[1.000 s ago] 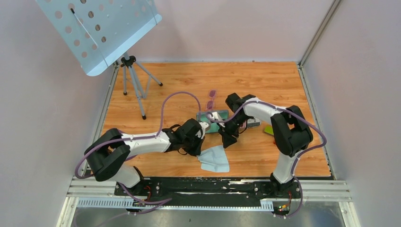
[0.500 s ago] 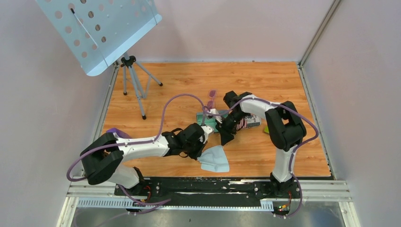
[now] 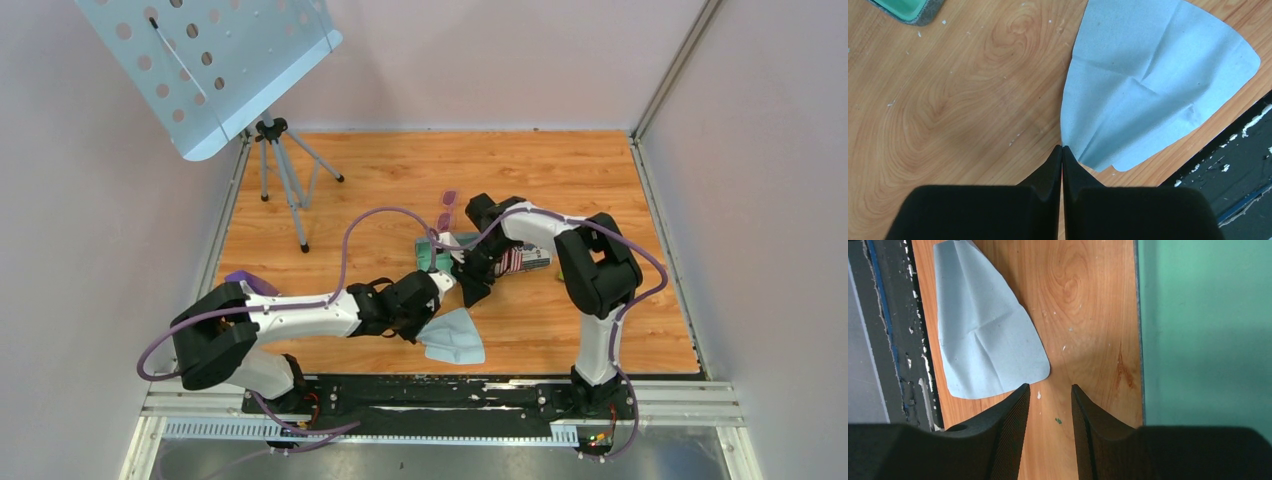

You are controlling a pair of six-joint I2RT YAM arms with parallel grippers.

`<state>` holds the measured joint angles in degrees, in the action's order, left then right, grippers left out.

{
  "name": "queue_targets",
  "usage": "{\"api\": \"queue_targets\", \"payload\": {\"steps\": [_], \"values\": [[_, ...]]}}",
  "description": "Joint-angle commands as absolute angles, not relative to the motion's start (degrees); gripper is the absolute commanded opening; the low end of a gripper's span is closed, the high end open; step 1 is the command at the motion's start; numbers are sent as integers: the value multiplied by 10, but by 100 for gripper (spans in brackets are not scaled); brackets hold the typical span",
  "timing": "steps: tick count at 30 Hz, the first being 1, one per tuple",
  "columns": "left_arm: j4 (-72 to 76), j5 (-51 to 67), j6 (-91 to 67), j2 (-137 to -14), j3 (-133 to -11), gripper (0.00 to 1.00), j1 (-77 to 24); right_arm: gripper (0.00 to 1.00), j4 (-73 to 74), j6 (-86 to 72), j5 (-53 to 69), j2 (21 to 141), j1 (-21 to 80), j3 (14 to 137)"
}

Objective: Organize the sunglasses
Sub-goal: Pick up the glasses cleaning cloth from the center of the board.

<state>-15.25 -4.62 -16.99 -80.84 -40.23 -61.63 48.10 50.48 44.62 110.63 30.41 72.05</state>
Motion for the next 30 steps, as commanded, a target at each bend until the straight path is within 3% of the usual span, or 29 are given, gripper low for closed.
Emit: {"api": "queue_targets", "payload": {"steps": [1, 8, 18, 30], "values": [[-140, -88, -135, -805, -427, 0, -638, 41, 474, 484, 400, 1116, 334, 720], [-132, -101, -117, -802, -427, 0, -655, 38, 464, 479, 369, 1114, 356, 704], [-137, -113, -112, -803, -431, 0, -662, 38, 496, 473, 431, 1110, 347, 717], [-142, -148, -130, -794, -425, 0, -662, 38, 491, 485, 389, 1116, 385, 700]]}}
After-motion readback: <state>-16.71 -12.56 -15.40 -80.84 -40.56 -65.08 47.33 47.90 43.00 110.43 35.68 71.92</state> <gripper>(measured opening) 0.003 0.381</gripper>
